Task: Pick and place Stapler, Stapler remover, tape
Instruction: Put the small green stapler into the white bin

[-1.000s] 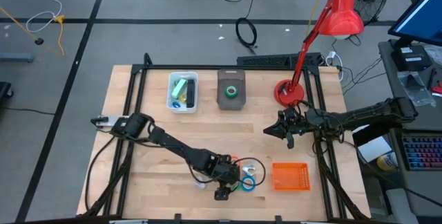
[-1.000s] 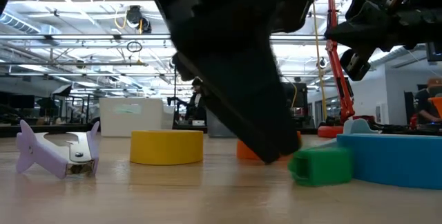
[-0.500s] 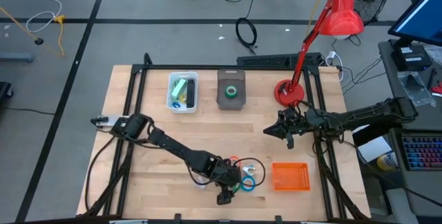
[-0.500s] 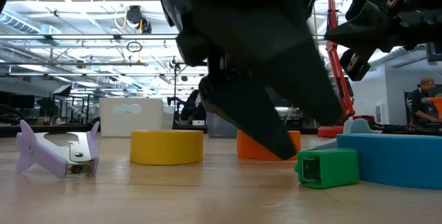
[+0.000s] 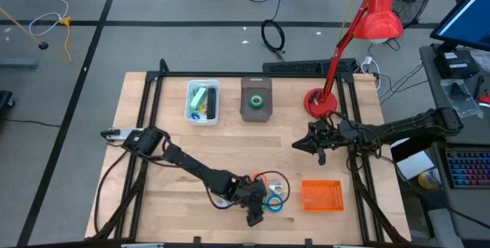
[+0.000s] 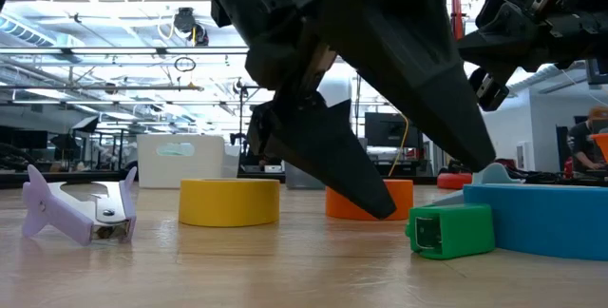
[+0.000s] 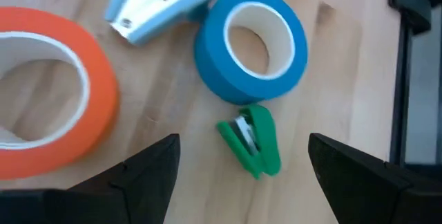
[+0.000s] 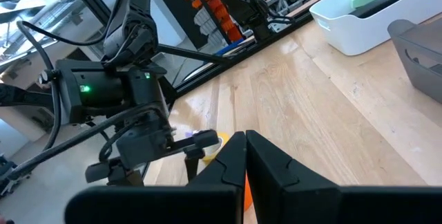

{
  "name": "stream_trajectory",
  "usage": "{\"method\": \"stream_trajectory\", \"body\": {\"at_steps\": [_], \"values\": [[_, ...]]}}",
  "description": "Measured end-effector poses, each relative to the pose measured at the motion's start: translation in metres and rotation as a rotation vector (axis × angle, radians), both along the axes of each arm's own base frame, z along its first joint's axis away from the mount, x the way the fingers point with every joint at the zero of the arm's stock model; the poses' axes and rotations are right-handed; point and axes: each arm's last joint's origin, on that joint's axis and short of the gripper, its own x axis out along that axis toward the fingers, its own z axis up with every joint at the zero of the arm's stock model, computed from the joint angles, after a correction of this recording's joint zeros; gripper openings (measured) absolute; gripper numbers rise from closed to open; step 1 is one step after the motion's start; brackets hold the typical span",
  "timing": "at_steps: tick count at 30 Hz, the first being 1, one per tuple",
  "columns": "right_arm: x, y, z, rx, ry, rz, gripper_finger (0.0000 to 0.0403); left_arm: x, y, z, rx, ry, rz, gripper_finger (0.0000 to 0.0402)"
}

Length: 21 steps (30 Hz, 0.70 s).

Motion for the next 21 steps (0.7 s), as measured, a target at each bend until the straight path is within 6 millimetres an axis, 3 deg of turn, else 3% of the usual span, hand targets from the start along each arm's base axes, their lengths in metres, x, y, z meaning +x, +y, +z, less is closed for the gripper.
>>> {"method": "stream_trajectory", "body": {"at_steps": [10, 21], "values": [[0.0, 0.0, 0.0, 0.0, 0.004, 0.0, 0.0004, 0.002, -0.009, -0.017, -0.02, 0.049, 0.07, 0.0324], [0.0, 0.0, 0.0, 0.001, -0.001, 0.002, 0.0004, 0.005, -0.006, -0.017, -0.059, 0.066, 0.147, 0.0324]]}}
